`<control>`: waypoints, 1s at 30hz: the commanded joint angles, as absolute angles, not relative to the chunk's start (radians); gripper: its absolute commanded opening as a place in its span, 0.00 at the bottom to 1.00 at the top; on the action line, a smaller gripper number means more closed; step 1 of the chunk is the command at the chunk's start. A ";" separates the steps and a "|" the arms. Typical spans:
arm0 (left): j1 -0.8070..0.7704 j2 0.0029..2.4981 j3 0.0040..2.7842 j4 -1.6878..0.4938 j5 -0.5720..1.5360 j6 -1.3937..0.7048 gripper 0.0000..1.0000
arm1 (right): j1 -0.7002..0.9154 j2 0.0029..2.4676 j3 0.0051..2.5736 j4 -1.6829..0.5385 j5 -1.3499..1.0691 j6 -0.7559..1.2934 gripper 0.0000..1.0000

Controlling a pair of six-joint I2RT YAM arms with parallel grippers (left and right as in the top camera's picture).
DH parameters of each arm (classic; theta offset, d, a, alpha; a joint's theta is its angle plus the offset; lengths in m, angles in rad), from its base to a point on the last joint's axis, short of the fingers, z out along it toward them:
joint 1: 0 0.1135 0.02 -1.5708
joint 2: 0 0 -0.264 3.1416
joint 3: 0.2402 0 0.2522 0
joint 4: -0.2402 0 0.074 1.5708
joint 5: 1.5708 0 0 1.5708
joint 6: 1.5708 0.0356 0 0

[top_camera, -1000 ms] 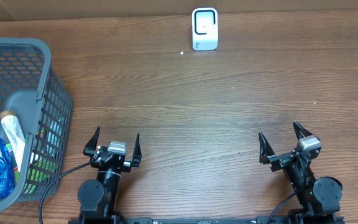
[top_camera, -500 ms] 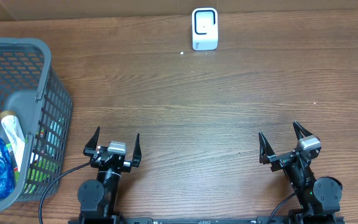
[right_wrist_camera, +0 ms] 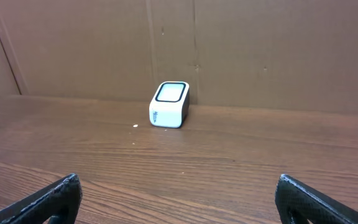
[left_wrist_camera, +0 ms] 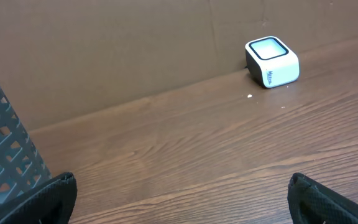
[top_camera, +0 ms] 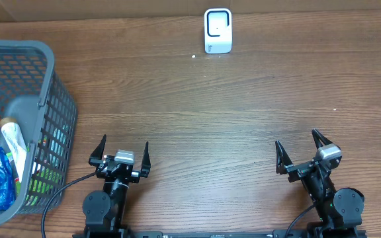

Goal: Scan the item barcode

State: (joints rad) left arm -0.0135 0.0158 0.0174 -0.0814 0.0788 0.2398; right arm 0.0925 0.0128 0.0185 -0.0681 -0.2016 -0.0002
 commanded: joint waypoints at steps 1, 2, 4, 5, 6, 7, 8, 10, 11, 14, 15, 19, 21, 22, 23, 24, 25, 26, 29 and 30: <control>-0.020 0.004 0.009 -0.078 0.078 0.255 1.00 | 0.097 0.003 0.008 -0.062 -0.199 0.003 1.00; -0.020 0.004 0.008 -0.078 0.078 0.255 1.00 | 0.097 0.003 0.008 -0.062 -0.199 0.003 1.00; -0.020 0.004 0.008 -0.078 0.078 0.255 1.00 | 0.097 0.003 0.008 -0.062 -0.199 0.003 1.00; -0.020 0.004 0.008 -0.078 0.078 0.255 1.00 | 0.097 0.003 0.008 -0.062 -0.199 0.003 1.00; -0.020 0.004 0.009 -0.078 0.078 0.255 1.00 | 0.097 0.003 0.008 -0.062 -0.199 0.003 1.00; -0.020 0.004 0.008 -0.078 0.078 0.255 1.00 | 0.097 0.003 0.008 -0.062 -0.199 0.004 1.00; -0.020 0.004 0.009 -0.078 0.078 0.255 1.00 | 0.097 0.003 0.008 -0.062 -0.199 0.003 1.00; -0.020 0.004 0.008 -0.071 0.077 0.263 1.00 | 0.097 0.003 0.008 -0.062 -0.199 0.003 1.00; -0.020 0.004 0.008 -0.060 0.078 0.271 1.00 | 0.097 0.003 0.008 -0.062 -0.199 0.003 1.00; -0.020 0.004 0.008 -0.052 0.080 0.259 1.00 | 0.097 0.003 0.008 -0.062 -0.199 0.003 1.00; -0.020 0.004 0.008 -0.059 0.080 0.253 1.00 | 0.097 0.003 0.008 -0.062 -0.199 0.003 1.00; -0.020 0.004 0.008 -0.065 0.101 0.254 1.00 | 0.097 0.003 0.008 -0.062 -0.199 0.003 1.00; -0.020 0.004 0.009 -0.063 0.147 0.253 1.00 | 0.097 0.003 0.008 -0.062 -0.199 0.003 1.00; -0.020 0.004 0.009 -0.063 0.171 0.245 1.00 | 0.097 0.003 0.008 -0.062 -0.199 0.003 1.00; -0.020 0.004 0.011 -0.063 0.186 0.230 1.00 | 0.097 0.003 0.008 -0.062 -0.199 0.003 1.00; -0.020 0.004 0.017 -0.063 0.197 0.208 1.00 | 0.097 0.003 0.008 -0.062 -0.199 0.003 1.00; -0.020 0.004 0.026 -0.065 0.204 0.191 1.00 | 0.097 0.003 0.008 -0.062 -0.199 0.003 1.00; -0.020 0.004 0.039 -0.073 0.208 0.170 1.00 | 0.097 0.003 0.008 -0.062 -0.199 0.003 1.00; -0.020 0.015 0.105 -0.102 0.209 0.133 1.00 | 0.097 0.003 0.008 -0.062 -0.199 0.003 1.00; -0.020 0.026 0.131 -0.110 0.211 0.133 1.00 | 0.097 0.003 0.008 -0.062 -0.199 0.003 1.00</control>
State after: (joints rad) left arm -0.0135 0.0166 0.0437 -0.1093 0.1772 0.1841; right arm 0.0925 0.0128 0.0185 -0.0677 -0.2024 0.0006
